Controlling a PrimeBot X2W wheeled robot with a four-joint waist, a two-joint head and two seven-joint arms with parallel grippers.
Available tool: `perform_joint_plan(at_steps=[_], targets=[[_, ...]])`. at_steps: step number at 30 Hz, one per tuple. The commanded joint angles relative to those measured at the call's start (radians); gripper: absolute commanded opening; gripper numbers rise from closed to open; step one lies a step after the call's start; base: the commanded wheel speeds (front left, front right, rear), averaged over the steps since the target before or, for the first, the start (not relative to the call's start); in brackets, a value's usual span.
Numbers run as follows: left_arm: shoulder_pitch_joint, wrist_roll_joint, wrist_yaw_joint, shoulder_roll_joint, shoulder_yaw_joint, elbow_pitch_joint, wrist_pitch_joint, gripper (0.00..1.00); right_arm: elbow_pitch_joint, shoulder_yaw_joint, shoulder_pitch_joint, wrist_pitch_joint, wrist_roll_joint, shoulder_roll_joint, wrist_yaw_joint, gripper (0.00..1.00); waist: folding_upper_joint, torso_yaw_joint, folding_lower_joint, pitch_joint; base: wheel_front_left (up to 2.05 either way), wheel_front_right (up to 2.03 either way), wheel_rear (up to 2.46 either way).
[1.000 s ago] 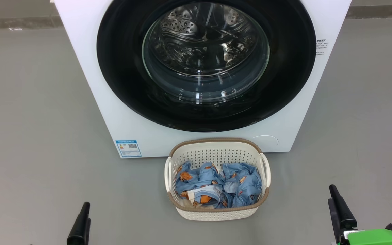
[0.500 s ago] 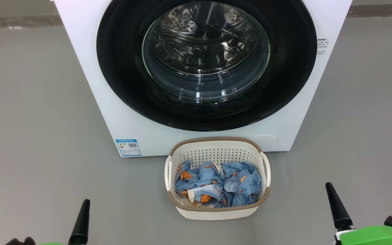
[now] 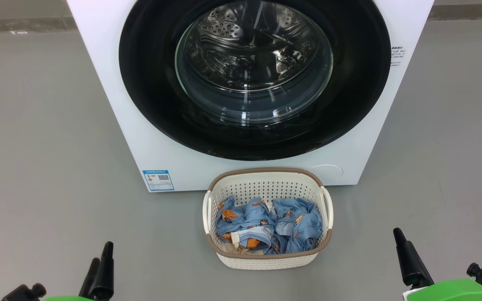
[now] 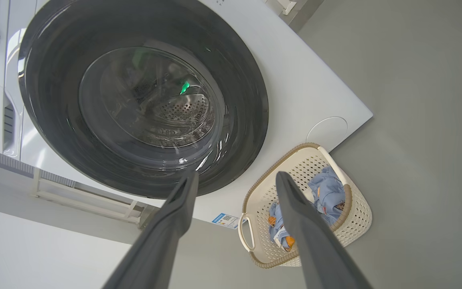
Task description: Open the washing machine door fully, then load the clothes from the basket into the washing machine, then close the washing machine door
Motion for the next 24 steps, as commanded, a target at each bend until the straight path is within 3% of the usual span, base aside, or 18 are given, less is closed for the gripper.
perform_joint_plan(at_steps=[1, 24], targets=[[-0.014, 0.033, -0.002, 0.015, 0.014, -0.034, -0.014, 1.00, -0.031, 0.014, -0.010, -0.012, -0.033, -0.011, 0.001, 1.00, 0.0000, 0.000, -0.0001, 0.000, 0.00, 0.00, 0.00], [-0.003, 0.291, -0.003, 0.023, 0.000, -0.064, -0.073, 1.00, -0.048, 0.038, 0.007, -0.075, -0.292, -0.014, 0.001, 1.00, 0.0000, 0.001, -0.0001, -0.001, 0.00, 0.00, 0.00]])
